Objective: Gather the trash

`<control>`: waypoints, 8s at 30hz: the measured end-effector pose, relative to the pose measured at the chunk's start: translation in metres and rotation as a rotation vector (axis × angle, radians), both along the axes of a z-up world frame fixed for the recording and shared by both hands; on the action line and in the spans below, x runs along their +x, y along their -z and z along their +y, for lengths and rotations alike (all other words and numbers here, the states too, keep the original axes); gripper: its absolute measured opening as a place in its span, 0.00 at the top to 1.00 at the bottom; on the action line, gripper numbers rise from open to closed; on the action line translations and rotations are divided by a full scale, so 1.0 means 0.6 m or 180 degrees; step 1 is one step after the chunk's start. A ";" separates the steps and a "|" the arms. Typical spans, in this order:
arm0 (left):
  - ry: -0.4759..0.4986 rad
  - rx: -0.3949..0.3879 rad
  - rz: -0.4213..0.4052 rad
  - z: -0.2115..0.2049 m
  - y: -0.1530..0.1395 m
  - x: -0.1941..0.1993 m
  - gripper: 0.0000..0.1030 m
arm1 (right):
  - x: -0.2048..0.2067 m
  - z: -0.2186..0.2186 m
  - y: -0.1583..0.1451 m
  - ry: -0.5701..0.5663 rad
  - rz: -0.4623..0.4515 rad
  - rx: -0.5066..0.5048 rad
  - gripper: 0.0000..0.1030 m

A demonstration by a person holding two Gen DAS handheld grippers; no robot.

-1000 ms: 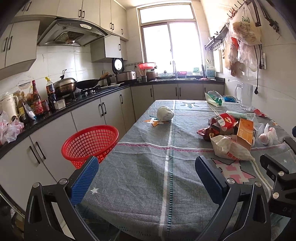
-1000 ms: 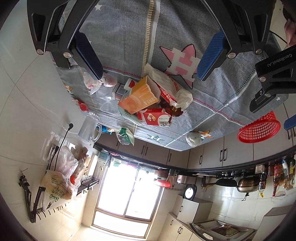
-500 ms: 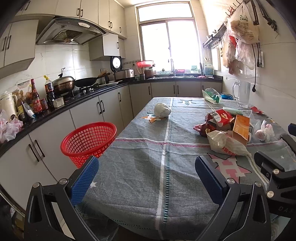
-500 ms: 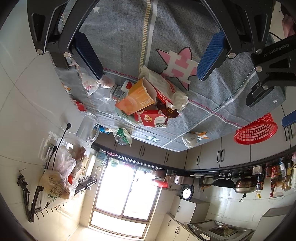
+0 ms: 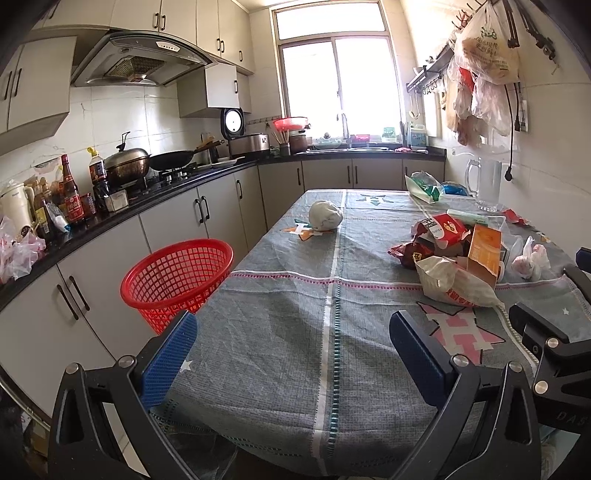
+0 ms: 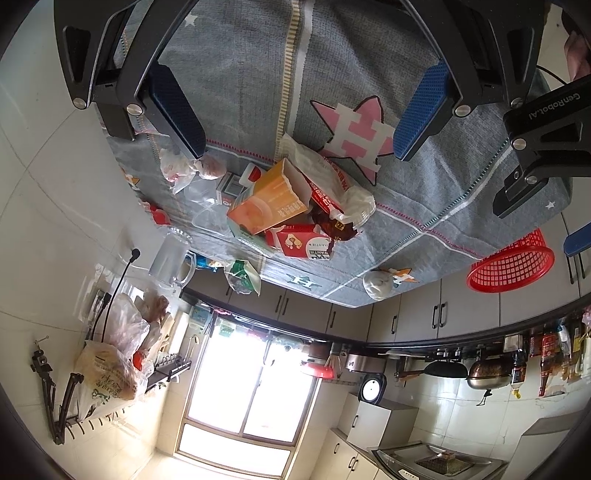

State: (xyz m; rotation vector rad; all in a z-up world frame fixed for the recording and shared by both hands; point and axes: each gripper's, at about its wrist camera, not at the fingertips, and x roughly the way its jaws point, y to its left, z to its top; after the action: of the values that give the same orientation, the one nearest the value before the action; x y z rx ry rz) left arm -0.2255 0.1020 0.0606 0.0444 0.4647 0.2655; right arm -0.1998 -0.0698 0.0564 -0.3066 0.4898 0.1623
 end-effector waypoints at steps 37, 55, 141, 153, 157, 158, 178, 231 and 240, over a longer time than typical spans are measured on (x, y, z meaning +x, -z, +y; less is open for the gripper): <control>0.1218 -0.1269 0.0916 -0.030 0.008 0.212 0.20 | 0.133 -0.227 0.006 0.0563 0.0700 0.1165 0.21; 0.1551 -0.2020 0.1537 -0.094 0.071 0.344 0.26 | 0.219 -0.343 0.037 0.0808 0.1205 0.2143 0.23; -0.0791 -0.1100 0.0210 0.470 -0.006 0.160 0.53 | 0.315 0.441 -0.045 -0.1629 0.1672 0.1032 0.72; -0.0807 -0.1130 0.0271 0.479 0.008 0.173 0.41 | 0.334 0.507 -0.002 -0.1678 0.1878 0.0930 0.59; -0.0807 -0.1149 0.0248 0.475 0.004 0.165 0.41 | 0.328 0.500 -0.008 -0.1682 0.1815 0.0951 0.58; -0.0803 -0.1149 0.0243 0.474 0.001 0.164 0.41 | 0.327 0.495 -0.010 -0.1682 0.1819 0.0975 0.58; -0.0419 -0.0907 0.0254 0.305 -0.002 0.136 0.32 | 0.275 0.307 -0.004 -0.1381 0.1767 0.1341 0.50; 0.0543 -0.0530 0.0795 0.073 0.049 0.219 0.31 | 0.223 -0.181 0.051 0.0253 0.1314 0.1660 0.41; 0.0693 -0.0761 0.0954 0.068 -0.016 0.330 0.23 | 0.215 -0.198 0.038 0.0085 0.1178 0.1834 0.41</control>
State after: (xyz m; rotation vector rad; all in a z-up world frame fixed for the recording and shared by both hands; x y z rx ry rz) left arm -0.0276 0.1428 0.0701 -0.0998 0.7812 -0.0135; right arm -0.0706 -0.1885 0.0335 0.3008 0.7863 0.3276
